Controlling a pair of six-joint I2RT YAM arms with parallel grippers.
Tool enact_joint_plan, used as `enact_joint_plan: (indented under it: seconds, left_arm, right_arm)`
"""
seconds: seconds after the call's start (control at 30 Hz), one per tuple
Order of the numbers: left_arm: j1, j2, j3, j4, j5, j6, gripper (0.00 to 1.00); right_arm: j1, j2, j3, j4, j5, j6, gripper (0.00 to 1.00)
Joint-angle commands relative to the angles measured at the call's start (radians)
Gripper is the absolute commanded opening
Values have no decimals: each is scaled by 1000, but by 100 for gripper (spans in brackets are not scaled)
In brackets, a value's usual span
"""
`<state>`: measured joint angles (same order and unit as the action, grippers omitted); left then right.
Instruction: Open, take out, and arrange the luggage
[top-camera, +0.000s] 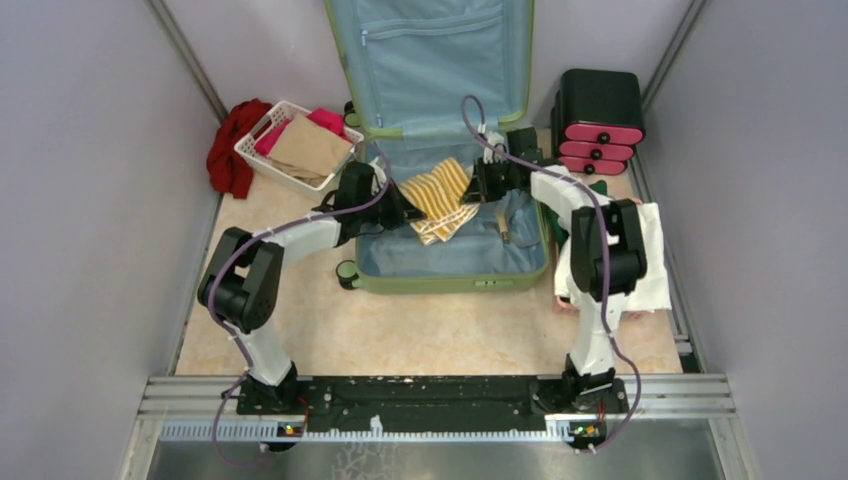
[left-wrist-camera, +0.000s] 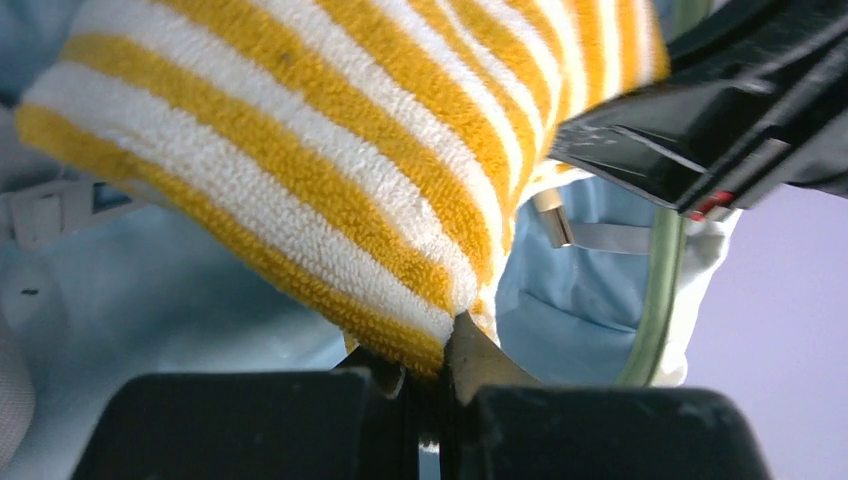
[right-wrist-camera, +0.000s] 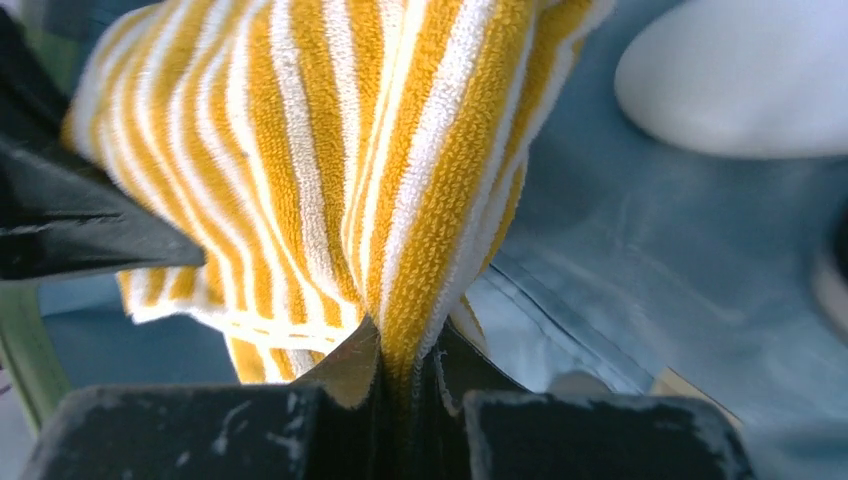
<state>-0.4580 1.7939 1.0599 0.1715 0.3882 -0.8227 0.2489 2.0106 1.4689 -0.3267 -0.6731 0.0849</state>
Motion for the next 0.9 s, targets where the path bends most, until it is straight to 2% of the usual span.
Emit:
enact_joint_plan:
  seconds: [0.0, 0.23, 0.47, 0.67, 0.87]
  left_arm:
    - [-12, -94, 79, -7, 40, 55, 0]
    - [-89, -161, 144, -4, 43, 70, 0]
    - [-249, -145, 200, 58, 17, 66, 0]
    - [-373, -45, 286, 133, 16, 32, 0]
    - [-485, 144, 461, 162, 26, 6, 0]
  right_arm:
    - [-7, -295, 21, 22, 82, -128, 0]
    - [-18, -547, -47, -86, 217, -271, 0]
    - [-112, -808, -175, -222, 299, -395, 0]
    - [-321, -985, -261, -339, 288, -462, 0]
    - [-619, -1039, -284, -472, 188, -610, 0]
